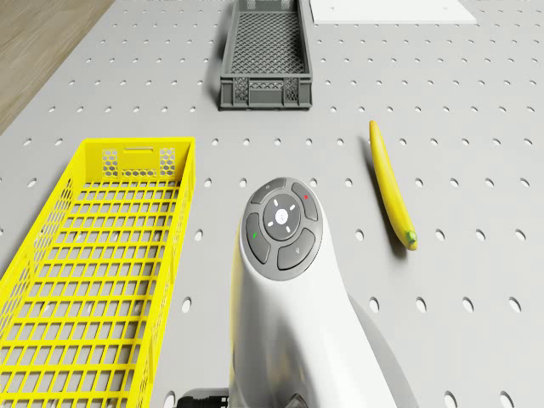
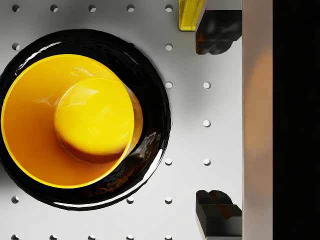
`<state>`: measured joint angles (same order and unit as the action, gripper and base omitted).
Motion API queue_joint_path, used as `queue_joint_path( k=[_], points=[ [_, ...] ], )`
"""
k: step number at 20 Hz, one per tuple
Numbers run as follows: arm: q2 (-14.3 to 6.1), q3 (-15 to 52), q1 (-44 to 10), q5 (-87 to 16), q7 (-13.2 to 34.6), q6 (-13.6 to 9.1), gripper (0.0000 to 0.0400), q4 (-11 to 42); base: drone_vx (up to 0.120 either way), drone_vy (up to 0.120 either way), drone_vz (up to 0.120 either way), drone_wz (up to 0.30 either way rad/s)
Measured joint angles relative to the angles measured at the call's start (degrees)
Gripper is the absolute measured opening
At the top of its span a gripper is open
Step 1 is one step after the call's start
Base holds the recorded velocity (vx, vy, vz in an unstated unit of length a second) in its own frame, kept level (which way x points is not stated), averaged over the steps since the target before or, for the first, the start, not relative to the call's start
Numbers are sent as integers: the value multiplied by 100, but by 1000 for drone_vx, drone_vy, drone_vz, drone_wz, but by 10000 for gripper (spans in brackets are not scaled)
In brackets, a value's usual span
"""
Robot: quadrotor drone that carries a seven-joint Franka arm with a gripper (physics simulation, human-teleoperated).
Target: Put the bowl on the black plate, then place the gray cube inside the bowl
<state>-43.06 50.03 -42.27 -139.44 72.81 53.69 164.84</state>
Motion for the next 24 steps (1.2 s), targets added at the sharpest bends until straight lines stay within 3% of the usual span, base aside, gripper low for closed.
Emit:
queue_joint_path(
  k=[3, 24],
  points=[
    [-66, 91, -86, 90, 68, 57, 400, -11, 120, -120, 0, 0],
    [-569, 657, -640, 685, 513, 493, 400, -89, 120, 0, 0, 0]
  ],
)
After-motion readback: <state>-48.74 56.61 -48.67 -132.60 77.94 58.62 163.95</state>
